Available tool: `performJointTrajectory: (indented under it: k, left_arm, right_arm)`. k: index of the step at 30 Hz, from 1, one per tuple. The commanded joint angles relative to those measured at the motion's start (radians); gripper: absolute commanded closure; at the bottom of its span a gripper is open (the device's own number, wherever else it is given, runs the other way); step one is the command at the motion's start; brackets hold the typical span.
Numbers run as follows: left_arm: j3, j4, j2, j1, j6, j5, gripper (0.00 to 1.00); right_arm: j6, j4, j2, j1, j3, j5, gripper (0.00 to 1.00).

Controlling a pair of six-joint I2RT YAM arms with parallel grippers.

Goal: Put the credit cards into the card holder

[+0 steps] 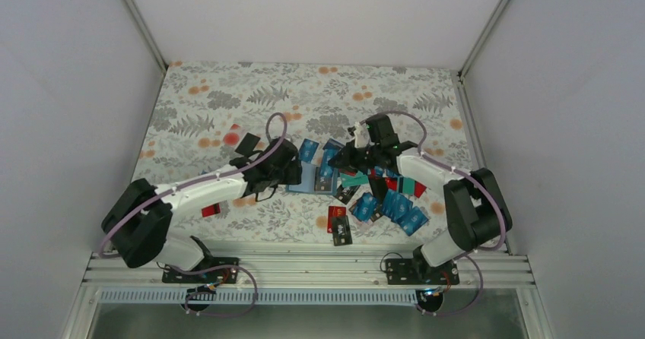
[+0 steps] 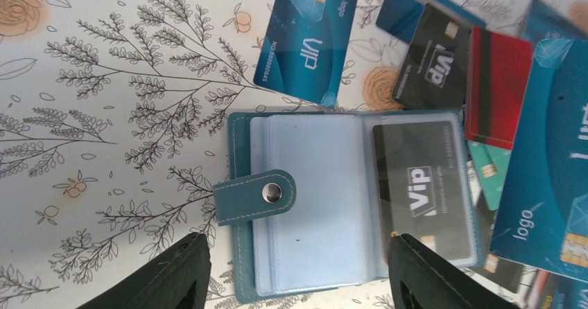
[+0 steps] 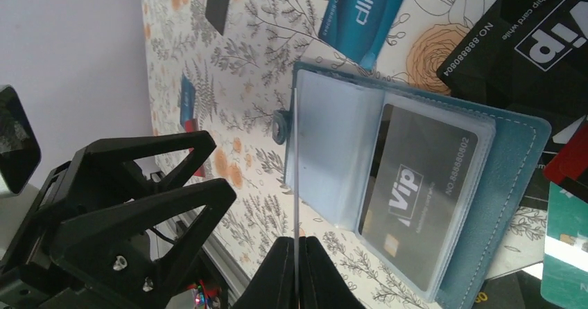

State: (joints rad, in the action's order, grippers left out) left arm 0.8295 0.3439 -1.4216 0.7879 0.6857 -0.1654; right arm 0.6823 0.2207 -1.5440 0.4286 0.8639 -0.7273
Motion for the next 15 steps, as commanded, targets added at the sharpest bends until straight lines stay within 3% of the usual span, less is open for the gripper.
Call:
performJointTrajectory:
  k: [1,10,15]
  left_arm:
    - [0.044,-0.01,-0.081,-0.006,-0.071,0.001,0.33]
    - [0.081,-0.049,-0.213,-0.017,-0.091,-0.012,0.32]
    - [0.077,-0.069,-0.254,-0.025,-0.097,-0.016,0.38]
  right_arm:
    - [-0.045,0.038,-0.054,0.001,0.042,-0.027,0.96]
    - [-0.02,0.003,-0.16,0.036,0.063,-0.029,0.96]
    - [-0.005,-0.026,-0.201,0.045,0.075,-0.036,0.96]
